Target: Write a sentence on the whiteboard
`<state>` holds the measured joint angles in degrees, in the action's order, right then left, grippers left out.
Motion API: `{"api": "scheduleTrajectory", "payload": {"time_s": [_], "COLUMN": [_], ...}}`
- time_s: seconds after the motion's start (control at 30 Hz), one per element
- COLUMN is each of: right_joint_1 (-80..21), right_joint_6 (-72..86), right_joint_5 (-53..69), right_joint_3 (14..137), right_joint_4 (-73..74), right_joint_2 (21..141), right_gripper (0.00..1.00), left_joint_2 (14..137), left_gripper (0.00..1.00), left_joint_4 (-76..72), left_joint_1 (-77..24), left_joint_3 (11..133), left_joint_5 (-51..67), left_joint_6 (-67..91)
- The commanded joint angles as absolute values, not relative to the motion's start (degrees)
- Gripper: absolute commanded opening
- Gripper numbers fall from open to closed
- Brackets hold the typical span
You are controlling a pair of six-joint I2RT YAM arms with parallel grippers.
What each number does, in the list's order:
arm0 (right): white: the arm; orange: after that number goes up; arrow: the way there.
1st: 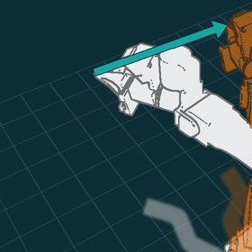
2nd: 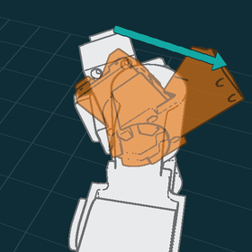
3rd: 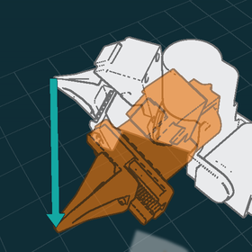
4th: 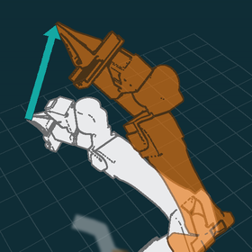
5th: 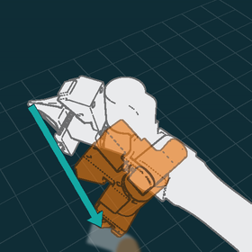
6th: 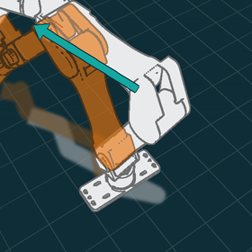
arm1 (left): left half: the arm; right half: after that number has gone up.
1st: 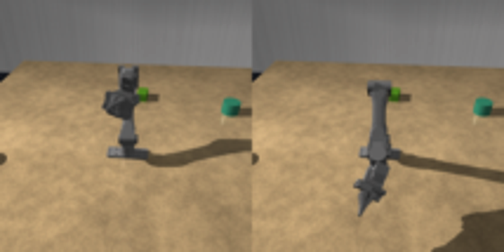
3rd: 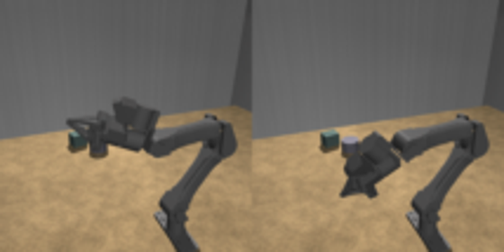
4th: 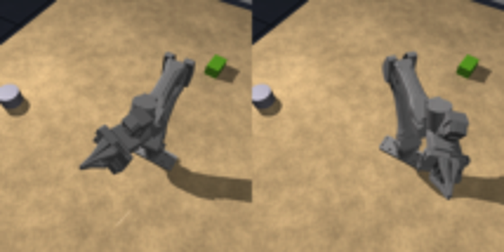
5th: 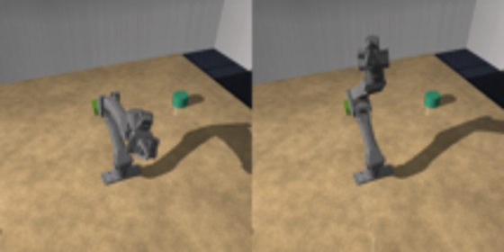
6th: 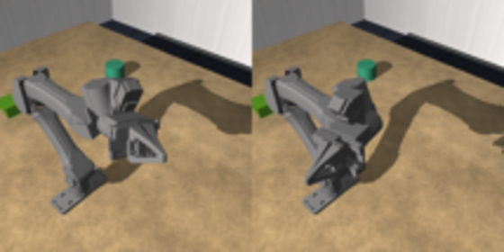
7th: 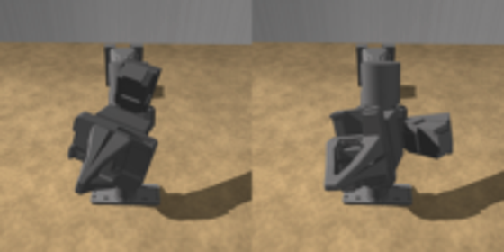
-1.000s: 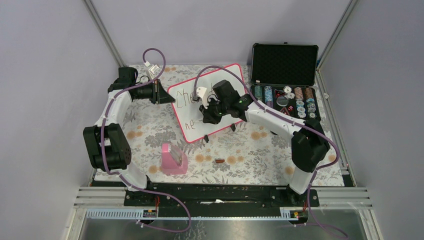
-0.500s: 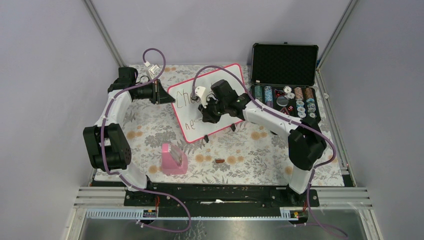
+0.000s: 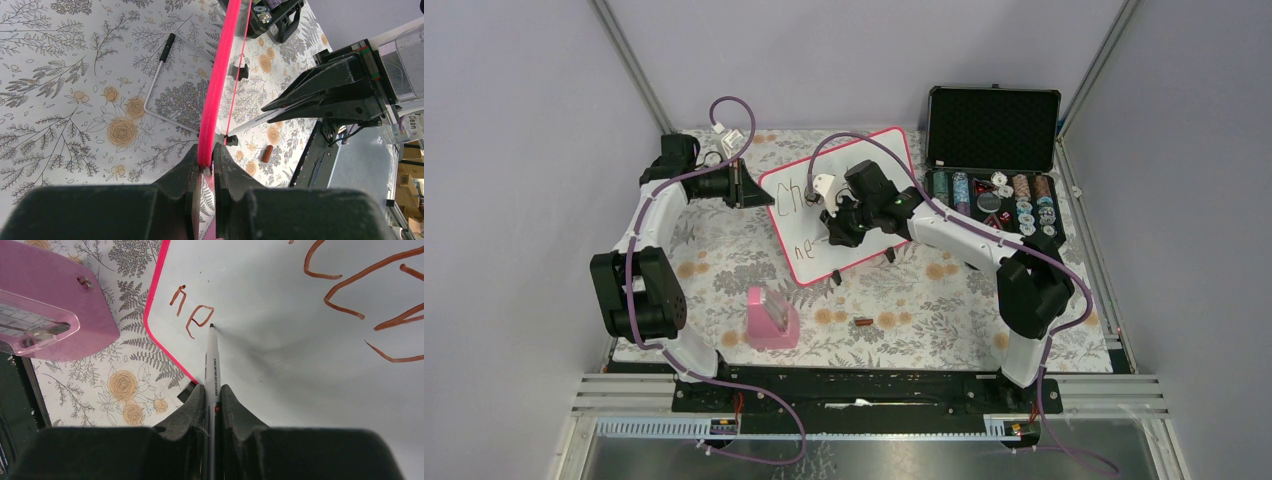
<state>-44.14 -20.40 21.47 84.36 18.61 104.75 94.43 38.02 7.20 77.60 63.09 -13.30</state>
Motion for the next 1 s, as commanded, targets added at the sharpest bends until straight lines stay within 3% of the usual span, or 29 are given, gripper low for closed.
{"api": "scheduleTrajectory", "payload": {"time_s": [0.0,0.97], "right_joint_1": [-43.7,-41.8], "right_joint_6": [-21.4,-21.5], "right_joint_5": [20.1,19.9], "right_joint_3": [84.1,85.0], "right_joint_4": [18.2,18.3], "right_joint_2": [104.6,103.5], "right_gripper": [0.00,0.00], "left_joint_2": [91.7,91.7], "left_gripper": [0.00,0.00], "left_joint_4": [34.9,34.9], "left_joint_1": [7.0,7.0], "left_joint_3": [77.8,78.0], "left_joint_5": [60.7,60.6], "left_joint_6": [-16.6,-16.4]}}
